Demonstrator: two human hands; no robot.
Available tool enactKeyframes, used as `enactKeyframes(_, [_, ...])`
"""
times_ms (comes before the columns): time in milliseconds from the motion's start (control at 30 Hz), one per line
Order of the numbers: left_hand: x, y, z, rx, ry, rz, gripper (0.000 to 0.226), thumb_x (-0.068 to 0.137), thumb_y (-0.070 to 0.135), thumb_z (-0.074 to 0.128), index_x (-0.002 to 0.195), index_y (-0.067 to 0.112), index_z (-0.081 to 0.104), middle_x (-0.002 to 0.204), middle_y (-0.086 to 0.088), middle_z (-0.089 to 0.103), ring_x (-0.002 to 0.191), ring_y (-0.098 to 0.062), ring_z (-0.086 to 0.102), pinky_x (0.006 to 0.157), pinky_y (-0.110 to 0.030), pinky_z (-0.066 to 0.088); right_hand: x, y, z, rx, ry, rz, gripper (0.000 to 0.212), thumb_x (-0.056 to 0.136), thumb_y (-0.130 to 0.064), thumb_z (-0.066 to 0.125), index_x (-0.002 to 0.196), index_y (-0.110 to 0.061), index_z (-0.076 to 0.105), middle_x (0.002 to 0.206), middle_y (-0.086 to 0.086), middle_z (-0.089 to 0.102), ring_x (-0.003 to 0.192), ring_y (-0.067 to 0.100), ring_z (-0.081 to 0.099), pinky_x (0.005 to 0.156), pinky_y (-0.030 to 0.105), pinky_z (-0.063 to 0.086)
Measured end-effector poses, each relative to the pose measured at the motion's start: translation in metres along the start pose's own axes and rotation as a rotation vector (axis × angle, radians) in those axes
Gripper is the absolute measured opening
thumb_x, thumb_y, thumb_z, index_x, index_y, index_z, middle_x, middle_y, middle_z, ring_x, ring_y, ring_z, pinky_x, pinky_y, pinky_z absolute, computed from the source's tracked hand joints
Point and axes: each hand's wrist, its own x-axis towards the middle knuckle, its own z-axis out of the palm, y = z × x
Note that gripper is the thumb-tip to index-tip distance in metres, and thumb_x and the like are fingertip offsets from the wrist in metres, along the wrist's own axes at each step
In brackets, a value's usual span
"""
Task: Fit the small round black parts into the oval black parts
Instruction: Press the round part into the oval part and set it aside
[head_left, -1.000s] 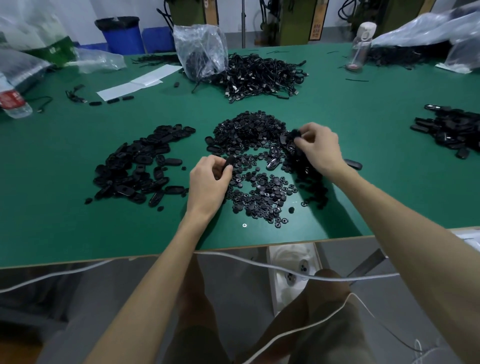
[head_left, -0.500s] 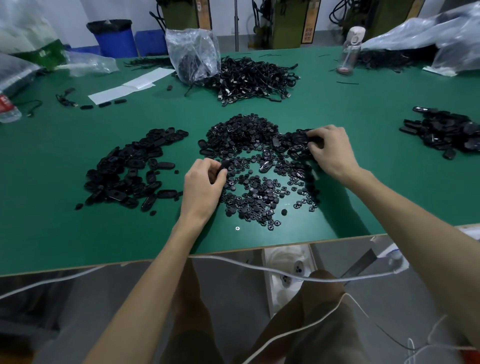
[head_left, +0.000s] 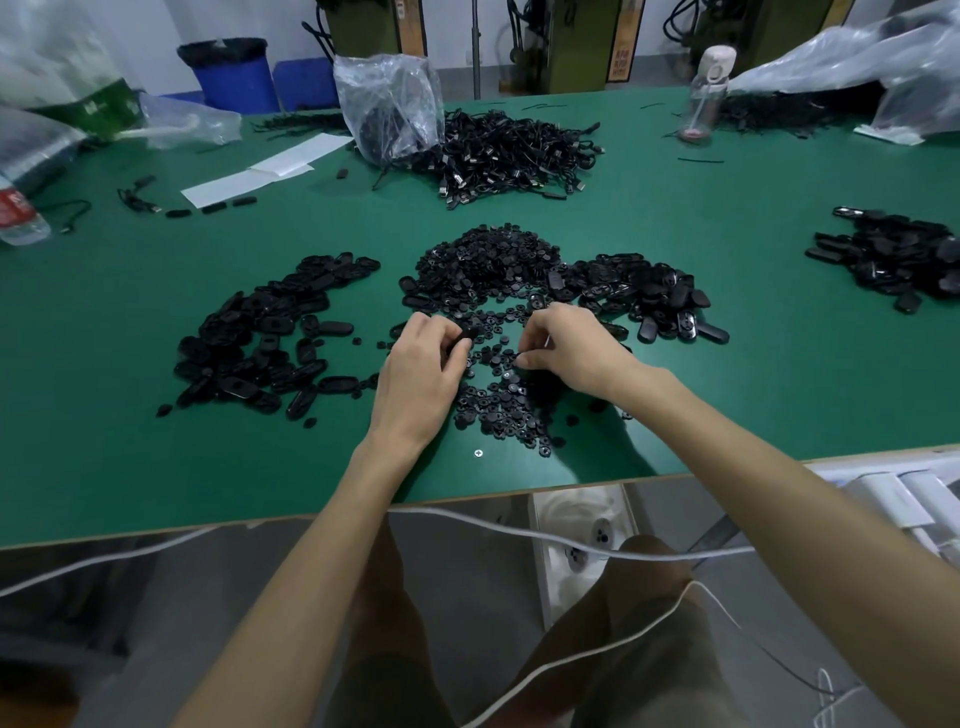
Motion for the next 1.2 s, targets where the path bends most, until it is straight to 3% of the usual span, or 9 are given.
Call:
enactKeyframes(167, [0.000,0.001,-0.001,-0.043,-0.004,0.020,0.011,0.103,0.025,0.063,0.096,0.016,0.063,0.093,0.005,0.053,0.079,-0.014,0.053,0.077,-0.038,0.051,-0.001,0.003,0.005,0.077,0.052,0.029,0.007,0.092,-0.018,0.077,0.095,-0.016,0.071,0.084,-0.007,0.063,0.077,0.013,0.058,0.068,0.027,0.046])
enactKeyframes(333, [0.000,0.001,-0.003,-0.062,-0.001,0.045,0.009,0.102,0.025,0.065,0.097,0.017,0.065,0.094,0.004,0.055,0.080,-0.015,0.056,0.078,-0.041,0.054,-0.003,0.007,0.009,0.222,0.180,0.039,0.008,0.091,-0.012,0.077,0.096,-0.017,0.073,0.085,-0.009,0.065,0.078,0.005,0.059,0.067,0.006,0.040])
enactKeyframes(433, [0.000,0.001,-0.003,-0.073,-0.003,0.057,0.009,0.101,0.024,0.066,0.099,0.016,0.067,0.095,0.004,0.056,0.081,-0.015,0.058,0.078,-0.040,0.054,-0.005,0.007,0.010,0.278,0.226,0.035,0.008,0.092,-0.010,0.077,0.096,-0.016,0.075,0.086,-0.009,0.069,0.078,-0.001,0.060,0.067,0.001,0.041])
enactKeyframes(600, [0.001,0.000,-0.004,-0.102,0.027,0.062,0.010,0.101,0.027,0.066,0.098,0.017,0.067,0.094,0.005,0.058,0.081,-0.013,0.058,0.078,-0.033,0.052,-0.008,-0.003,0.009,0.582,0.326,0.061,0.006,0.096,-0.013,0.072,0.102,-0.012,0.074,0.081,-0.002,0.074,0.074,0.010,0.072,0.069,0.011,0.050])
enactKeyframes(733, [0.001,0.002,-0.005,-0.167,-0.003,0.055,0.008,0.103,0.023,0.064,0.100,0.016,0.068,0.086,0.003,0.063,0.073,-0.018,0.063,0.073,-0.035,0.053,-0.011,-0.017,0.016,0.899,0.226,0.069,0.008,0.096,-0.010,0.071,0.104,-0.011,0.075,0.084,0.001,0.077,0.083,0.011,0.075,0.067,0.017,0.052])
enactKeyframes(967, [0.002,0.001,-0.003,-0.249,-0.047,0.049,0.024,0.103,0.000,0.056,0.125,0.002,0.068,0.099,-0.007,0.058,0.062,-0.002,0.064,0.062,-0.013,0.050,-0.013,-0.018,0.036,1.216,0.214,0.051,0.023,0.086,-0.001,0.079,0.108,-0.004,0.075,0.099,0.010,0.074,0.095,0.021,0.070,0.081,0.029,0.056])
enactKeyframes(1033, [0.002,0.002,-0.003,-0.264,-0.050,0.039,0.028,0.102,-0.003,0.055,0.128,0.001,0.066,0.104,-0.007,0.057,0.066,-0.004,0.067,0.064,-0.013,0.053,-0.013,-0.016,0.039,1.261,0.219,0.038,0.025,0.087,-0.001,0.078,0.111,-0.001,0.073,0.097,0.009,0.076,0.096,0.023,0.073,0.080,0.029,0.057])
enactKeyframes(1200, [0.003,0.001,-0.005,-0.402,-0.055,-0.043,0.030,0.100,-0.002,0.060,0.129,0.006,0.065,0.111,-0.016,0.065,0.076,-0.017,0.074,0.071,-0.030,0.062,-0.013,-0.015,0.043,1.226,0.253,0.017,0.024,0.089,-0.003,0.077,0.112,0.000,0.073,0.091,0.004,0.077,0.088,0.016,0.074,0.075,0.022,0.055])
